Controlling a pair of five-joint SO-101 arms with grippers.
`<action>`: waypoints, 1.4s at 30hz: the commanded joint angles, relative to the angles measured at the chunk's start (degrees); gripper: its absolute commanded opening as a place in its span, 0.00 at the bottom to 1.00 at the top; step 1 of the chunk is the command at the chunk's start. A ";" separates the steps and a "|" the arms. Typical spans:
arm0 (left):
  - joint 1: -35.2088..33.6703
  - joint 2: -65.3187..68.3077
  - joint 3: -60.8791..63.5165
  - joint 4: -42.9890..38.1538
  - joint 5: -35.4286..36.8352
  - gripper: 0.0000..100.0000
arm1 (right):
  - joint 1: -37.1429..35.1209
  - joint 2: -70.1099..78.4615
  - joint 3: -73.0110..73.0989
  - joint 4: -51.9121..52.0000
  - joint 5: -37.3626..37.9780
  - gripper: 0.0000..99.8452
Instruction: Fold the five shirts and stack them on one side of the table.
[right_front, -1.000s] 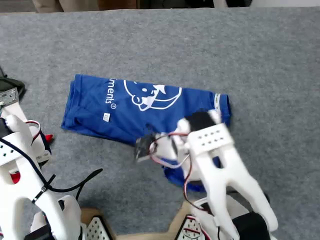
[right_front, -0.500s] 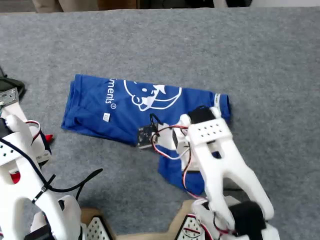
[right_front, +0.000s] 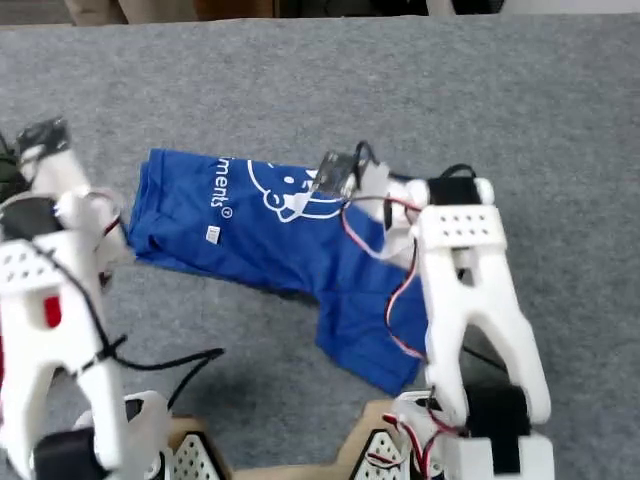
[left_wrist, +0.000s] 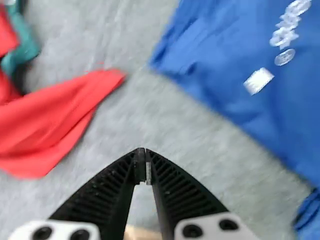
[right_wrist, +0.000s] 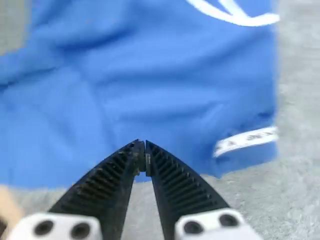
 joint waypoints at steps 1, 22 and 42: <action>6.51 9.36 -8.44 -4.13 3.87 0.02 | 1.01 6.55 -6.81 -4.75 -5.71 0.02; 11.52 86.11 -76.22 -0.62 -3.52 0.02 | 12.62 63.52 -67.91 5.36 -20.84 0.02; 9.32 98.95 -111.82 14.42 -3.34 0.02 | 13.05 80.48 -121.54 30.07 -23.03 0.02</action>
